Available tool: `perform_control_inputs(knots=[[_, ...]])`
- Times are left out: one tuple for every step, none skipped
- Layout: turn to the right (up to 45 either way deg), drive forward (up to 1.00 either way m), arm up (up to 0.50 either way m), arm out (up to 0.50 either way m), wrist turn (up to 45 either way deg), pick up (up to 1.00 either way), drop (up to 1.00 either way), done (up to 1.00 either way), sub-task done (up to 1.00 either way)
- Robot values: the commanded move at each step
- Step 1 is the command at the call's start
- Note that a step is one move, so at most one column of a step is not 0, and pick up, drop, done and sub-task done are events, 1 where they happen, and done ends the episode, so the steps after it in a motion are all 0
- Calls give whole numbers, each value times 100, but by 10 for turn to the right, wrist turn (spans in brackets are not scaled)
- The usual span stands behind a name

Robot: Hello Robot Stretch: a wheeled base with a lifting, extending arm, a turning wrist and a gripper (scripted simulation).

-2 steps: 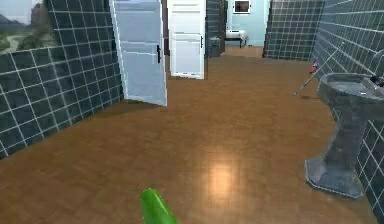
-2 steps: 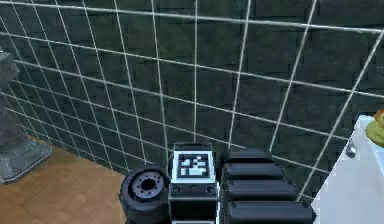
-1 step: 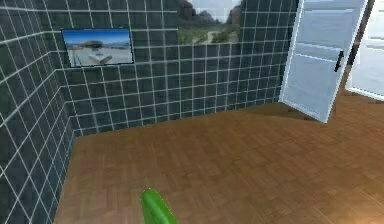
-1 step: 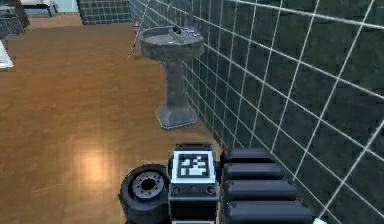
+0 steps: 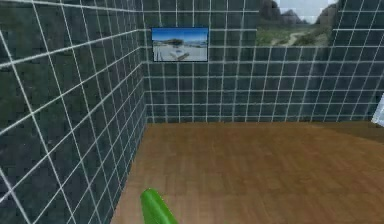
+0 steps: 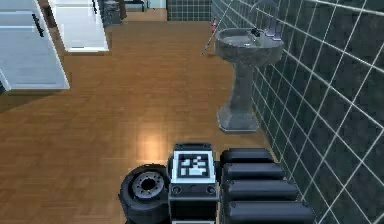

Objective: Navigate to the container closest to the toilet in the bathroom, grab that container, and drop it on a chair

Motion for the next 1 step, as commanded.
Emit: perform_control_inputs(knots=[[0, 25, 0, 0, 0, 0, 0, 0, 0]])
